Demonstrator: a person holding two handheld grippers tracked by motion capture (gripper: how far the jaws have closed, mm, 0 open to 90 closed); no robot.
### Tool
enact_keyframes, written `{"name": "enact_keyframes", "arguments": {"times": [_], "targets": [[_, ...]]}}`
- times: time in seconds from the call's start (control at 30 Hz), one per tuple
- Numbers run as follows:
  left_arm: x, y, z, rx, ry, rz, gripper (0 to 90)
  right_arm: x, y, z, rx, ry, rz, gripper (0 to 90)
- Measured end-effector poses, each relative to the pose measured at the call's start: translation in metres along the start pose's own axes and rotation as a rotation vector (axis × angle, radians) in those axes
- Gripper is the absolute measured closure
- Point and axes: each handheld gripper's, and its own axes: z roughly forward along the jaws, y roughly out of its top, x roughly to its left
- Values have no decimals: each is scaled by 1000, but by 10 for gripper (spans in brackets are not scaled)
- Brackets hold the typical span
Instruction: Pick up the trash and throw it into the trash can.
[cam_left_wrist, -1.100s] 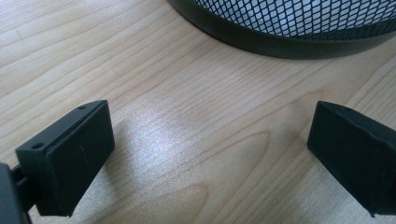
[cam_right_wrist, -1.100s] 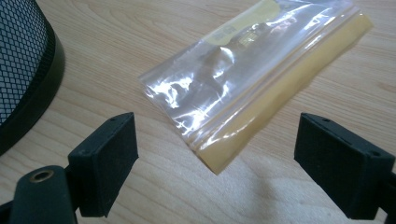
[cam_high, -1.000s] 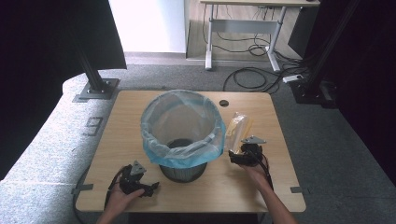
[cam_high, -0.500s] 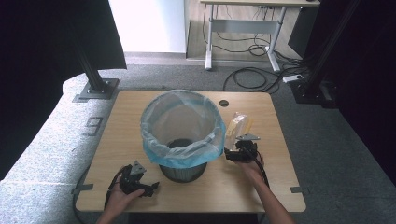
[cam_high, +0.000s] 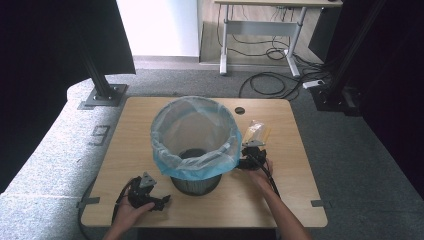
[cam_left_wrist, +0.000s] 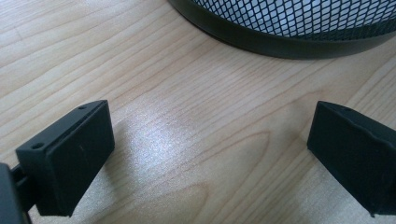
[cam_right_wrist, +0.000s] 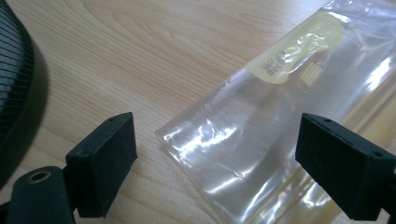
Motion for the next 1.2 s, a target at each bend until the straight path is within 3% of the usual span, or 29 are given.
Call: {"name": "enact_keyframes", "arguments": {"times": [0.17,0.4,0.57,0.77,0.8,0.9,1.03,1.2], "targets": [[0,0,0,0,0,0,4,2,3,8,17,-42,-12,111],[0,0,0,0,0,0,4,-1,3,10,10,-36,23,125],[0,0,0,0,0,0,4,-5,2,9,17,-73,54,156],[0,0,0,0,0,0,4,-12,1,6,14,-32,85,378],[0,0,0,0,0,0,4,-12,1,6,14,-32,85,378],[0,0,0,0,0,0,4,-12,2,4,9,-8,66,560],[0,0,0,0,0,0,4,-12,2,3,4,3,62,724],[0,0,0,0,0,0,4,-13,1,2,6,13,51,826]]}}
